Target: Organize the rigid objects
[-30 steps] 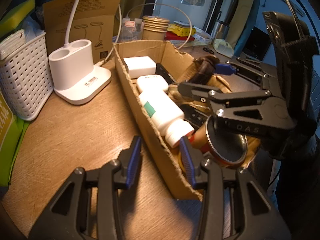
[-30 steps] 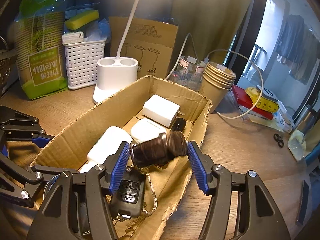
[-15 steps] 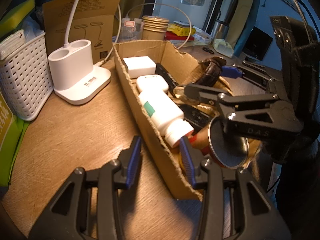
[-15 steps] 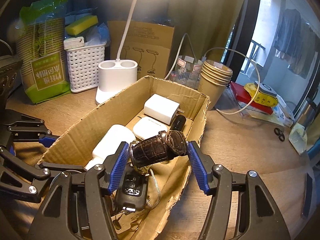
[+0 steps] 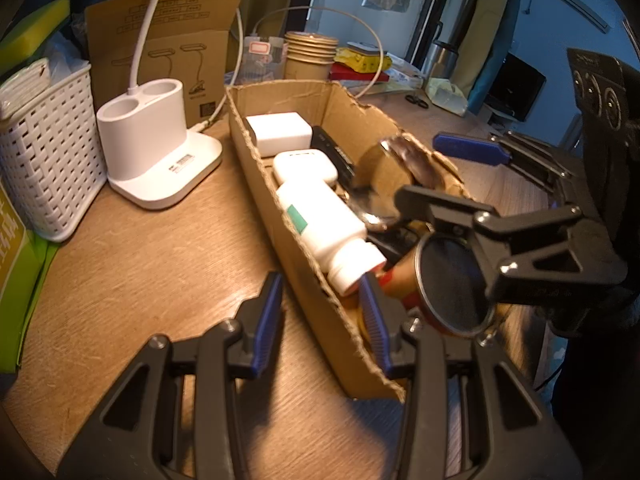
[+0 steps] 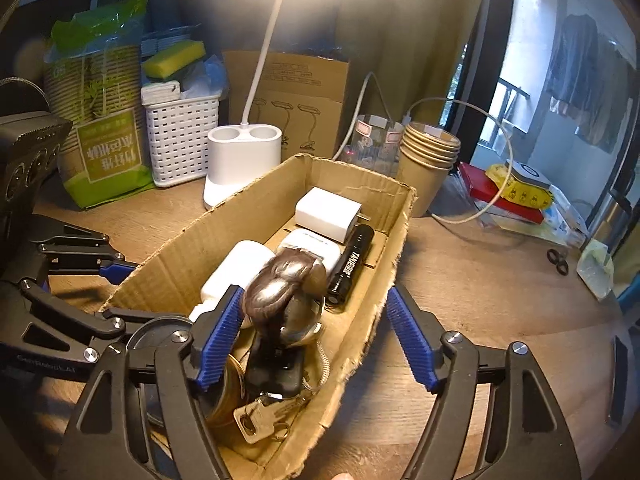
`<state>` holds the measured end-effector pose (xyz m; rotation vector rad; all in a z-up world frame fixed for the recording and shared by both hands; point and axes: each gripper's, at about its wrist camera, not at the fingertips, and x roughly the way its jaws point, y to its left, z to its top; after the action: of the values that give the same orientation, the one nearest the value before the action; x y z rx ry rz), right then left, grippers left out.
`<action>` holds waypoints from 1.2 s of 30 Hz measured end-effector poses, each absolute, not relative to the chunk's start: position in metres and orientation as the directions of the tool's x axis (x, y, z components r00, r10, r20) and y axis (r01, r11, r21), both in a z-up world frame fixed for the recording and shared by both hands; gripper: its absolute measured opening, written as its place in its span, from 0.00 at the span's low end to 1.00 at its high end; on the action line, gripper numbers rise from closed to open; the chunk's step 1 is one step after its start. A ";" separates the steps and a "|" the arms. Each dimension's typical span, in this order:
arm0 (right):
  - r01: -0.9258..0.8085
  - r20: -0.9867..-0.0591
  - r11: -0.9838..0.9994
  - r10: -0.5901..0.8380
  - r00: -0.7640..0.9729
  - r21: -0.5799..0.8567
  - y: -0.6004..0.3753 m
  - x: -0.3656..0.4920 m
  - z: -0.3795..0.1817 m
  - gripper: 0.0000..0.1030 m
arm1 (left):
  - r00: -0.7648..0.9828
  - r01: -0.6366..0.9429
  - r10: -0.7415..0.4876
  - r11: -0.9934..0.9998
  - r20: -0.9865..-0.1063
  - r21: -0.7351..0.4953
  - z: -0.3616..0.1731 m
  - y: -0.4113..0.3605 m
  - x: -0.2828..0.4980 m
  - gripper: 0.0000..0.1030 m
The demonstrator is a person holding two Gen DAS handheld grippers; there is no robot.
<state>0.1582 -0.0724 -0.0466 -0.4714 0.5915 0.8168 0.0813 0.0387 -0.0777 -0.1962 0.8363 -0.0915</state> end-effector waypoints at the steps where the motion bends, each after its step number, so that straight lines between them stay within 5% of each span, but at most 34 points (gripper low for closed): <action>1: -0.782 -0.651 0.603 0.531 0.543 -0.160 -0.074 0.158 -0.047 0.74 | 0.668 0.003 -0.158 0.978 -0.728 -0.209 -0.078 0.039 0.082 0.41; 36: -0.579 -0.630 0.813 0.424 0.651 -0.051 -0.156 0.128 -0.028 0.74 | 0.696 -0.010 -0.101 0.989 -0.711 -0.151 -0.072 0.034 0.078 0.41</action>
<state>0.1284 -0.1565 -0.0281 -0.2588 0.6446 0.5767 0.0783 0.0336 -0.0720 -0.1472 0.8006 -0.0511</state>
